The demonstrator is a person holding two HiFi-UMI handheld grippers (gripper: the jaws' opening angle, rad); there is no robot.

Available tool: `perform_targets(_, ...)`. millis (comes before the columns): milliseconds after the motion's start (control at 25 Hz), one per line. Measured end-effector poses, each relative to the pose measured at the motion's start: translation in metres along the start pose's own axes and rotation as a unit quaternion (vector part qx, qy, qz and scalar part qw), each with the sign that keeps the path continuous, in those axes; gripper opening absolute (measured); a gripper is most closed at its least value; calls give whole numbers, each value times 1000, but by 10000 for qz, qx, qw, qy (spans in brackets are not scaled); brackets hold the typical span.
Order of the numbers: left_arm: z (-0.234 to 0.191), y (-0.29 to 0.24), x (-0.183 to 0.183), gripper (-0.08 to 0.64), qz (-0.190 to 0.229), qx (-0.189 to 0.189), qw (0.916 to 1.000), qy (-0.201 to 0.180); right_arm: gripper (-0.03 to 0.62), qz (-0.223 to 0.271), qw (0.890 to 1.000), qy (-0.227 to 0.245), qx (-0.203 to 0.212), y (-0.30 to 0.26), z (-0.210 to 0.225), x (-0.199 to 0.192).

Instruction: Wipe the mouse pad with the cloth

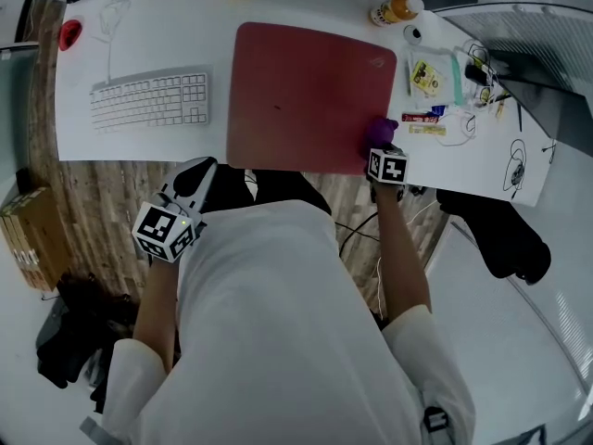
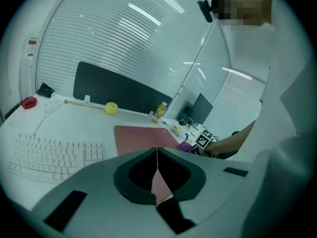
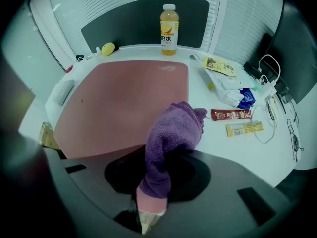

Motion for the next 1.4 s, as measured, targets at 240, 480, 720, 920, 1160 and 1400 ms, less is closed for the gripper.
perform_targets(240,-15,6,1,21,-1,-66,10000,42,118,-40,9999,132,32,-1,-27,11)
perform_targets(480,-31,13,1,21,23,-118,9999,79,118,-82,9996,210,163,-7,-54,16)
perform_targets(720,-49,18,3,21,69,-152,9998,129,118,-115,9984,467,313,-10,-93,27)
perform_targets(920,-63,24,2,21,74,-202,9997,153,118,-141,9973,550,455,-11,-124,36)
perform_targets(1160,-82,29,5,21,91,-232,9996,147,118,-135,9948,735,697,-12,-174,51)
perform_targets(1400,-96,34,5,21,91,-235,9995,194,118,-157,9915,907,919,-15,-213,64)
Point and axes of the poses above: the fingertips, and each gripper's own axes: y backward along the fingers, z to its right, x out of its top, the point moved 5 cm from there along y, backward along the fingers, and after that the axes turned 4 degrees about -z, right-handed, at the moved point
